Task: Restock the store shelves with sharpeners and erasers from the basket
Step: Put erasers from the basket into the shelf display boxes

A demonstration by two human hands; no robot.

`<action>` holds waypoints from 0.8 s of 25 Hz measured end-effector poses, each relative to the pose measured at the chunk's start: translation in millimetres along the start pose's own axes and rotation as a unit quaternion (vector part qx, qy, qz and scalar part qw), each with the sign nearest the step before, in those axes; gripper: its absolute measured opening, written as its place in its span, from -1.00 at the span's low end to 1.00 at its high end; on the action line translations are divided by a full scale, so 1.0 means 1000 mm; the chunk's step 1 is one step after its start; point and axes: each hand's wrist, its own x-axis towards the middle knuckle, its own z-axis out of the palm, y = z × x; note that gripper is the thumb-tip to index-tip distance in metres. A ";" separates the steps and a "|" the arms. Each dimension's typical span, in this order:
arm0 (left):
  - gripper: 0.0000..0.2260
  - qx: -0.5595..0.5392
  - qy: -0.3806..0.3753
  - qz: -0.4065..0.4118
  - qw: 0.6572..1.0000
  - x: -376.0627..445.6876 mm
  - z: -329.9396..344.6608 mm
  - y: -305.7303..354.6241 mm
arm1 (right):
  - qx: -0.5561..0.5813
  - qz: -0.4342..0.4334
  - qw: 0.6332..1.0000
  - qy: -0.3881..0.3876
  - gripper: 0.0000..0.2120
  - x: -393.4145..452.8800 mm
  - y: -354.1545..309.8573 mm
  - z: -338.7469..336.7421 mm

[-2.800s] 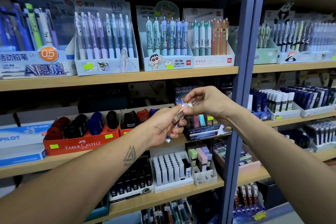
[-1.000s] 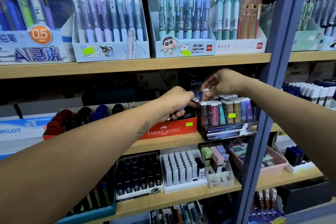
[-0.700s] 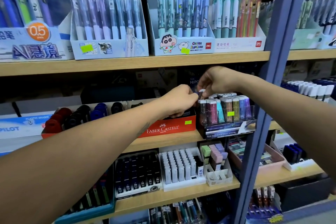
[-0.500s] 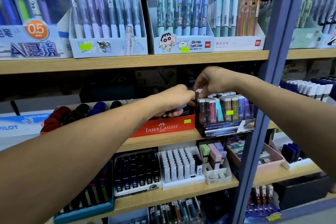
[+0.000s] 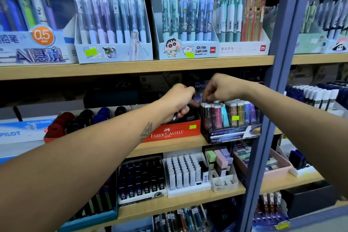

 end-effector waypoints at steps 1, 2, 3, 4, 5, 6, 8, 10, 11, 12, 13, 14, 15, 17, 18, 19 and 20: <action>-0.72 -0.058 -0.001 -0.012 0.998 -0.003 -0.001 0.001 | 0.015 -0.005 1.000 0.025 -0.84 -0.003 -0.003 0.000; -0.68 -0.116 -0.011 -0.027 0.993 -0.006 -0.004 0.002 | 0.064 -0.016 0.996 0.055 -0.87 -0.006 -0.006 0.000; -0.61 -0.160 -0.028 -0.039 0.986 -0.010 -0.005 0.001 | 0.143 -0.027 0.987 0.067 -0.90 -0.012 -0.011 0.000; -0.54 -0.184 -0.053 -0.047 0.980 -0.015 -0.006 0.001 | 0.226 -0.035 0.972 0.052 -0.88 -0.020 -0.017 0.000; -0.48 -0.192 -0.080 -0.051 0.977 -0.019 -0.006 0.001 | 0.283 -0.040 0.958 0.021 -0.81 -0.025 -0.023 0.003; -0.44 -0.193 -0.106 -0.051 0.974 -0.024 -0.005 0.001 | 0.299 -0.044 0.953 -0.005 -0.74 -0.029 -0.028 0.008; -0.44 -0.195 -0.141 -0.049 0.969 -0.032 -0.002 0.001 | 0.299 -0.045 0.953 -0.013 -0.74 -0.032 -0.036 0.017; -0.57 -0.215 -0.167 -0.046 0.961 -0.044 -0.001 0.006 | 0.328 -0.035 0.944 0.002 -0.84 -0.034 -0.038 0.019; -0.66 -0.232 -0.184 -0.045 0.954 -0.050 -0.002 0.008 | 0.351 -0.028 0.936 0.007 -0.87 -0.036 -0.037 0.018; -0.75 -0.247 -0.203 -0.045 0.946 -0.055 -0.004 0.008 | 0.372 -0.021 0.928 0.009 -0.87 -0.039 -0.036 0.017; -0.77 -0.255 -0.216 -0.040 0.942 -0.058 -0.007 0.007 | 0.388 -0.016 0.921 0.009 -0.87 -0.041 -0.034 0.016; -0.71 -0.250 -0.218 -0.032 0.943 -0.060 -0.009 0.004 | 0.398 -0.014 0.917 0.010 -0.86 -0.043 -0.032 0.014; -0.63 -0.238 -0.207 -0.025 0.948 -0.060 -0.012 0.002 | 0.399 -0.013 0.917 0.012 -0.85 -0.045 -0.031 0.014; -0.52 -0.226 -0.195 -0.021 0.954 -0.064 -0.015 -0.001 | 0.391 -0.008 0.920 0.018 -0.83 -0.047 -0.030 0.013; -0.52 -0.229 -0.198 -0.023 0.953 -0.065 -0.016 -0.003 | 0.388 -0.005 0.921 0.022 -0.83 -0.048 -0.030 0.013; -0.53 -0.231 -0.199 -0.026 0.952 -0.067 -0.018 -0.004 | 0.387 -0.004 0.922 0.027 -0.84 -0.049 -0.030 0.012; -0.53 -0.228 -0.196 -0.031 0.953 -0.067 -0.020 -0.005 | 0.393 0.001 0.919 0.034 -0.85 -0.051 -0.030 0.012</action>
